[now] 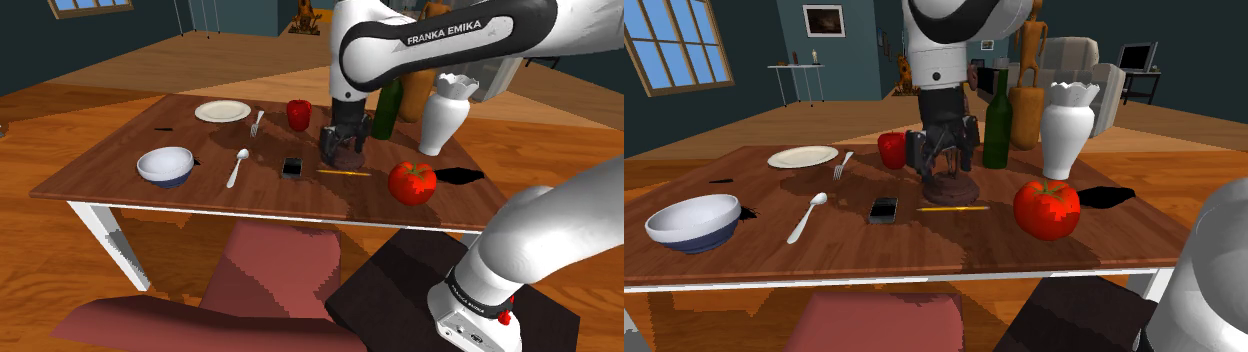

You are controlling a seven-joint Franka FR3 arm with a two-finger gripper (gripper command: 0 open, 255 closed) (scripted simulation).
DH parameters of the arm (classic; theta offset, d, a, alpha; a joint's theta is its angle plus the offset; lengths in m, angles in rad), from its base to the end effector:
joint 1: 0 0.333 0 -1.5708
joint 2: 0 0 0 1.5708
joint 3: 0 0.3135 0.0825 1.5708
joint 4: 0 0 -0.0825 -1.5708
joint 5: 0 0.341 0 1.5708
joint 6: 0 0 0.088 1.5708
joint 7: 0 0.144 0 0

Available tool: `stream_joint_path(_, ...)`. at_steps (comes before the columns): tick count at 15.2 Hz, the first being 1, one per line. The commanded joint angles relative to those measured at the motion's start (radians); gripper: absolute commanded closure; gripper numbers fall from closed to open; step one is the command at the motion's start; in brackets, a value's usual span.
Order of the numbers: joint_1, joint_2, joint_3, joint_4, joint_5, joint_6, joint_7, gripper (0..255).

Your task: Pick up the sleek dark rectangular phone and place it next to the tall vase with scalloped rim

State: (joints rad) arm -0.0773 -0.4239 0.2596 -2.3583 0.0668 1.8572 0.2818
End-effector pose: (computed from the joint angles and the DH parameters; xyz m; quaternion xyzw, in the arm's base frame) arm 0.3646 0.0794 0.4522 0.9961 -0.0739 -0.0385 0.0304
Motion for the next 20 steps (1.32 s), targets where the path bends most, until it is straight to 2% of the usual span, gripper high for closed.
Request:
stream_joint_path(1,-0.016,0.075,0.026,0.032,-0.007,0.052,0.078,0)
stream_joint_path(9,-0.06,0.386,0.086,0.206,-0.104,0.209,0.385,0)
stream_joint_path(16,-0.05,0.654,0.063,0.42,-0.221,0.269,0.633,0)
stream_joint_path(20,-0.047,0.678,0.057,0.396,-0.234,0.316,0.641,0)
